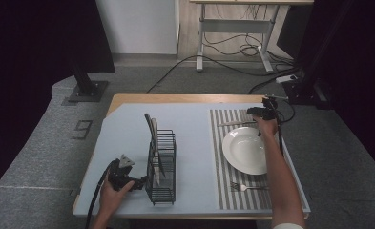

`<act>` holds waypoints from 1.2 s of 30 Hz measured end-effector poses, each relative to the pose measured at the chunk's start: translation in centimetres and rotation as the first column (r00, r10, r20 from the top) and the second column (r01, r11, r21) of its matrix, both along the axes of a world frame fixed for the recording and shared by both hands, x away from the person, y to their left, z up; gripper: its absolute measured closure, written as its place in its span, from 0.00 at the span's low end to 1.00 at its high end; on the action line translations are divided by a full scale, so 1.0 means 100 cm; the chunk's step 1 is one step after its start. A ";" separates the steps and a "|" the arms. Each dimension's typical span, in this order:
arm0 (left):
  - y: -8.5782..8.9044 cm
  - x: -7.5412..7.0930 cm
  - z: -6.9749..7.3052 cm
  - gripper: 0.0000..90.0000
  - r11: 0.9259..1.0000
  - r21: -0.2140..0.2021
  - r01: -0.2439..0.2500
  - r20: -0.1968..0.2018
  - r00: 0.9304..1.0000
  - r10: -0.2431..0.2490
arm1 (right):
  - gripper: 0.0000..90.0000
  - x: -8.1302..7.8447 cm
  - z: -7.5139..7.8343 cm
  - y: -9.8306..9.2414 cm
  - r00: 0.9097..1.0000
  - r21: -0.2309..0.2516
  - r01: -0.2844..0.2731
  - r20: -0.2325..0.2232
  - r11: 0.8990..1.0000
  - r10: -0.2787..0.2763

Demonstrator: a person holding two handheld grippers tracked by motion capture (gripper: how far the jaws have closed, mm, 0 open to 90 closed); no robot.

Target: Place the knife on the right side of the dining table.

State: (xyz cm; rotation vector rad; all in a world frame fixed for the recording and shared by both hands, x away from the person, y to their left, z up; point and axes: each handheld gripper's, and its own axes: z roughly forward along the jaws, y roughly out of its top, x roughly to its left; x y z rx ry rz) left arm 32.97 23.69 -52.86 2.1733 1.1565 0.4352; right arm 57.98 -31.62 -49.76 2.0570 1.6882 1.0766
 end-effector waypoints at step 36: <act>0.000 0.000 0.000 0.01 1.000 0.001 -0.001 0.001 1.000 0.001 | 0.44 -0.149 0.037 0.073 0.870 -0.077 -0.406 0.272 0.911 0.411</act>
